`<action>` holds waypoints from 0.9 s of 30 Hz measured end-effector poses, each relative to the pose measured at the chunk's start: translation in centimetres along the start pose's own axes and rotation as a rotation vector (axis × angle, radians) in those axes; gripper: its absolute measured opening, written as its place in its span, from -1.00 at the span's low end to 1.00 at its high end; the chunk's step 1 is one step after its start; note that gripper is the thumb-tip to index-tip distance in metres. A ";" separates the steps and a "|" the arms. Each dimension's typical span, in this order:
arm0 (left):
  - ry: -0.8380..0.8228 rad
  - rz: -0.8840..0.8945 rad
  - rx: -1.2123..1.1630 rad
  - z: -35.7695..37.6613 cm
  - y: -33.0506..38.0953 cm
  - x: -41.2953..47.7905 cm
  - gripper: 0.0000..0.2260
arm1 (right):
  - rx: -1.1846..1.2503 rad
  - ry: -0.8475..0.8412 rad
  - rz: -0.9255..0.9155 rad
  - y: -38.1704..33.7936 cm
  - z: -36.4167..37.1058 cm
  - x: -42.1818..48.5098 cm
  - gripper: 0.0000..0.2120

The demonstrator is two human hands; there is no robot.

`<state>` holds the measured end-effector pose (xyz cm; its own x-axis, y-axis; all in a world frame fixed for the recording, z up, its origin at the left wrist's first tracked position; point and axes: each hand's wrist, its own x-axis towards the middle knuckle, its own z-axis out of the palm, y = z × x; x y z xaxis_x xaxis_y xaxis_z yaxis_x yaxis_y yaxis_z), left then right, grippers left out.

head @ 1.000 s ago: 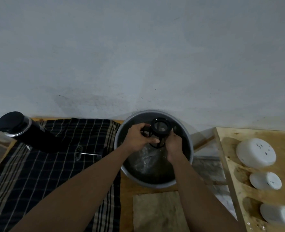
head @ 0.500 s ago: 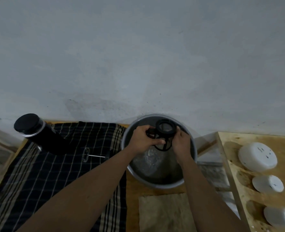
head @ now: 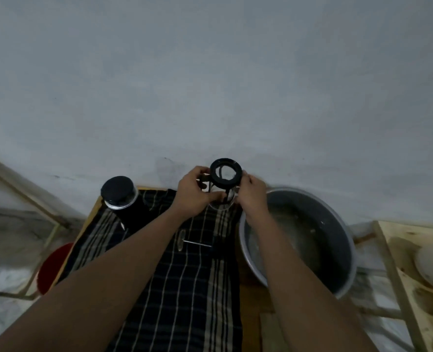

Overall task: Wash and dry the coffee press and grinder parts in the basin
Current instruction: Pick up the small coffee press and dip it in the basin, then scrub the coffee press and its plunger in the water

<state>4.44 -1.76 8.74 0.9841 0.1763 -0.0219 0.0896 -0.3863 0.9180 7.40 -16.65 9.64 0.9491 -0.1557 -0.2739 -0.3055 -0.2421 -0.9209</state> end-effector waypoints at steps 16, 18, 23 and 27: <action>-0.052 -0.187 0.009 -1.7 -10.3 0.9 -0.51 | 0.029 -0.046 0.158 8.7 8.7 0.9 -0.75; -0.064 -0.203 0.009 -1.5 -10.5 0.8 -0.50 | 0.018 -0.033 0.154 8.8 8.9 0.7 -0.77; -0.093 -0.235 0.060 -1.5 -10.9 0.7 -0.46 | -0.023 -0.073 0.184 9.1 8.8 0.5 -0.74; -0.109 -0.291 0.194 -1.9 -11.7 -0.5 -0.34 | -0.297 -0.114 0.158 8.4 7.1 -1.8 -0.66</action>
<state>2.58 4.36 -1.30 0.9227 0.2102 -0.3231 0.3854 -0.5003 0.7753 3.71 -11.64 0.43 0.8857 -0.1097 -0.4510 -0.4424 -0.4938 -0.7487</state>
